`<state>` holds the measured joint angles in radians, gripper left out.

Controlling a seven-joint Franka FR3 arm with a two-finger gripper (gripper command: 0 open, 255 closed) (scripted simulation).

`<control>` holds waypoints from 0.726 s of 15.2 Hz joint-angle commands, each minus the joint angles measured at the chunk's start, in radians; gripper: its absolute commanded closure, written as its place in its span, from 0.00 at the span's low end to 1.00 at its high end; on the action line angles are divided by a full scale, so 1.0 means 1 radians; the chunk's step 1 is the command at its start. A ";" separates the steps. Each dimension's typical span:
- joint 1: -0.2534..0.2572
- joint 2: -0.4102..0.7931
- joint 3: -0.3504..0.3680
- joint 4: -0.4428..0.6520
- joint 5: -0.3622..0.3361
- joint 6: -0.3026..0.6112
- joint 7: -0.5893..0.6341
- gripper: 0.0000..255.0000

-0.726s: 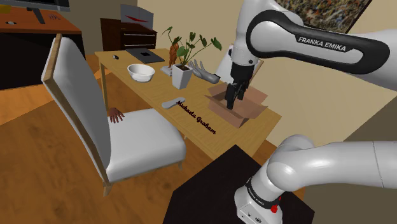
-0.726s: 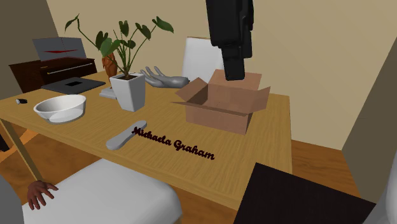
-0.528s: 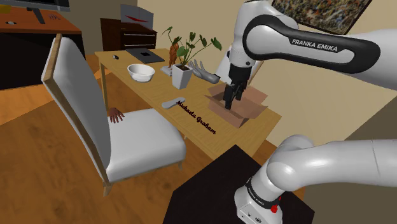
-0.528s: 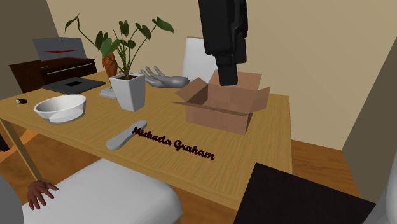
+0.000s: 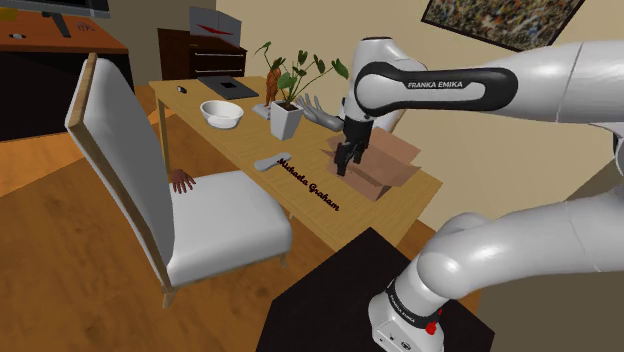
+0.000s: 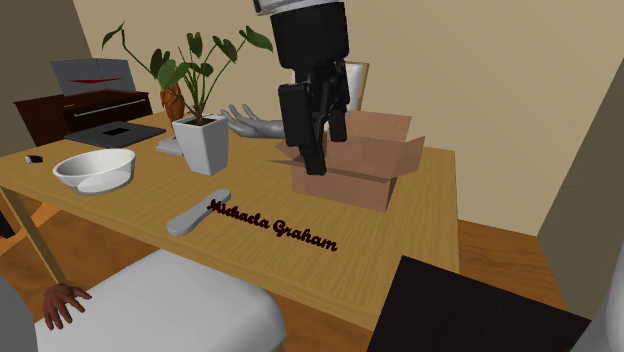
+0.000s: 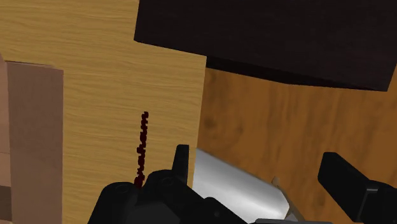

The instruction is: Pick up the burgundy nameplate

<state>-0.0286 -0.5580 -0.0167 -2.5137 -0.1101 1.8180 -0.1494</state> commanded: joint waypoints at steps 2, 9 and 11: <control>-0.013 0.102 -0.025 0.007 -0.010 0.112 -0.017 0.00; -0.039 0.355 -0.082 0.068 -0.011 0.335 -0.068 0.00; -0.045 0.432 -0.096 0.099 -0.002 0.389 -0.086 0.00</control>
<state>-0.0709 -0.1726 -0.1058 -2.4266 -0.1165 2.1670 -0.2282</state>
